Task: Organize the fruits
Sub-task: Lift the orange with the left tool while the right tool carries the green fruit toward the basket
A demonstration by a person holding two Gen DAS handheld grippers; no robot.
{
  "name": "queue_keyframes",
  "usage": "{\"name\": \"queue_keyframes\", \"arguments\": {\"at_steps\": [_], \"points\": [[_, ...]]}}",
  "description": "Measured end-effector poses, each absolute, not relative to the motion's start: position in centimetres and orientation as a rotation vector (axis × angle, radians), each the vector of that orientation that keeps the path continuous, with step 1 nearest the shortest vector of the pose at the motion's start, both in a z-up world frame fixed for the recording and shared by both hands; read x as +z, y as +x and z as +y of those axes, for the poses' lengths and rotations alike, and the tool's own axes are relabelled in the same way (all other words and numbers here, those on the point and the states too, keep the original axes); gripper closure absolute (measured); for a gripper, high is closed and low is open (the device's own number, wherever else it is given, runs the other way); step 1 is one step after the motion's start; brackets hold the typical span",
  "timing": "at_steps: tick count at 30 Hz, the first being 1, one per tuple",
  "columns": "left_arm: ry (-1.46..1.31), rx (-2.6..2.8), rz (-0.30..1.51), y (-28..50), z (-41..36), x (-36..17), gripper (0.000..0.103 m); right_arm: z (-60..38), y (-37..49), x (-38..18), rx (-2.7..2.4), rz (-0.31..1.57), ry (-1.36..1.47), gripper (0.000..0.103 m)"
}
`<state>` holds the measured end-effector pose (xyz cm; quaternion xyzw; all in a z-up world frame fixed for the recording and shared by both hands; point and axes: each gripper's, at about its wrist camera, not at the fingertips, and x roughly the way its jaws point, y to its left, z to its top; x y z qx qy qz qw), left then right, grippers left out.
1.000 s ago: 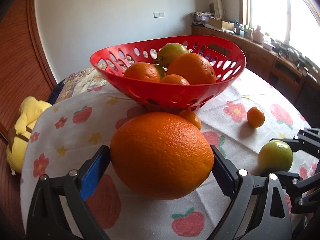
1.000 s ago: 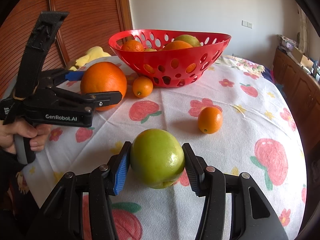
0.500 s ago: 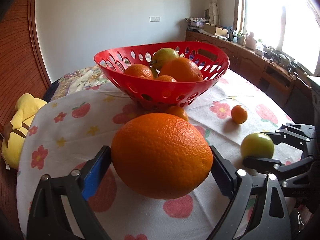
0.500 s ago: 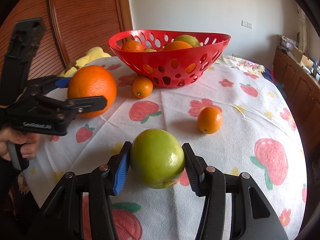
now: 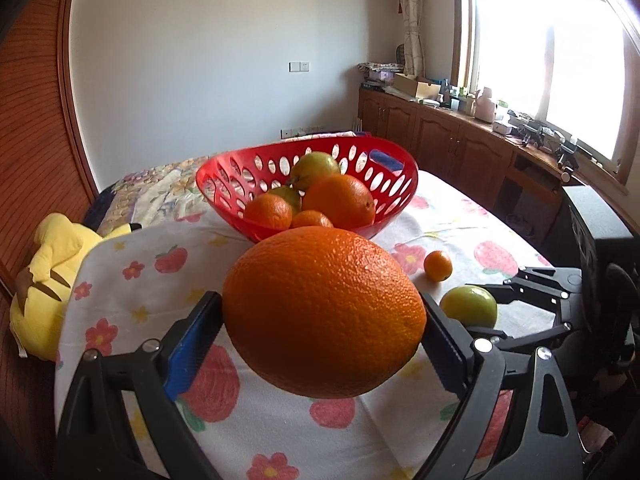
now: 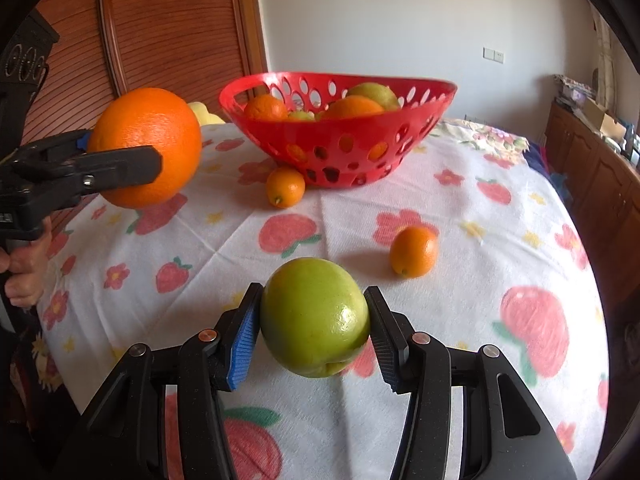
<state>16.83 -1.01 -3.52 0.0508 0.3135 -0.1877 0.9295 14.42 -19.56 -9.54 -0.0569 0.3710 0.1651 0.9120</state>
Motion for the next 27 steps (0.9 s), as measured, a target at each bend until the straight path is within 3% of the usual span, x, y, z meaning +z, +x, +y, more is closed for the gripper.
{"name": "queue_keyframes", "arguments": {"at_steps": [14, 27], "points": [[0.116, -0.380, 0.588, 20.2, -0.9, 0.6, 0.009, -20.8, 21.4, -1.0, 0.334, 0.605, -0.153, 0.051], [0.103, -0.355, 0.605, 25.5, -1.3, 0.7, 0.009, -20.2, 28.9, -2.4, 0.358, 0.649, -0.191, 0.051]]}}
